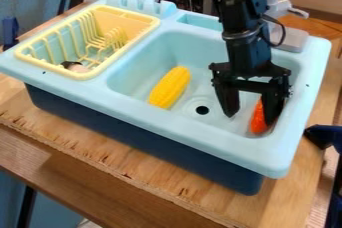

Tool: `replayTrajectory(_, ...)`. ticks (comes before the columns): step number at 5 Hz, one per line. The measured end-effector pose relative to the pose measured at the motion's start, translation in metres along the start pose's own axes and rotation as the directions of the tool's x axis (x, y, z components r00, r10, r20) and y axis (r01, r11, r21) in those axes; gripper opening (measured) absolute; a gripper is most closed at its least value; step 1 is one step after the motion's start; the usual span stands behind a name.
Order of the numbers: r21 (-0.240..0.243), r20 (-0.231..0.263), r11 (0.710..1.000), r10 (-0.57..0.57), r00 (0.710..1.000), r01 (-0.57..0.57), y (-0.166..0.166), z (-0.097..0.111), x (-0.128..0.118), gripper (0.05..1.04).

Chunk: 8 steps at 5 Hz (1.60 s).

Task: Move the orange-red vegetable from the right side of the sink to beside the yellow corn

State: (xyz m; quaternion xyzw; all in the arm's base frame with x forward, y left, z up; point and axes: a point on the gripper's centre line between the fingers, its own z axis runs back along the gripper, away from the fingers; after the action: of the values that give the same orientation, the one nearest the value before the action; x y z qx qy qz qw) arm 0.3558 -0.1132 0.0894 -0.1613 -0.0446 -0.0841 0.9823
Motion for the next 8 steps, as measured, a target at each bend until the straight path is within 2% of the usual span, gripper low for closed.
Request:
replayTrajectory(2,0.012,-0.01,1.0,0.014,1.0,-0.014,0.003,-0.007,0.002,0.999)
replayTrajectory(3,0.032,-0.023,0.999,0.002,1.0,-0.001,0.008,-0.01,0.003,1.0)
replayTrajectory(4,0.059,-0.049,0.998,-0.011,0.999,0.014,0.013,-0.012,0.004,0.944)
replayTrajectory(5,0.085,-0.063,0.996,-0.008,0.998,0.014,0.016,-0.01,0.004,0.652)
replayTrajectory(6,0.125,-0.074,0.992,0.007,0.997,0.003,0.02,-0.01,0.002,0.417)
replayTrajectory(7,0.128,-0.093,0.992,-0.009,0.996,0.02,0.012,-0.004,-0.006,0.413)
replayTrajectory(8,0.139,-0.085,0.988,-0.048,0.995,0.06,0.0,0.012,-0.009,0.413)
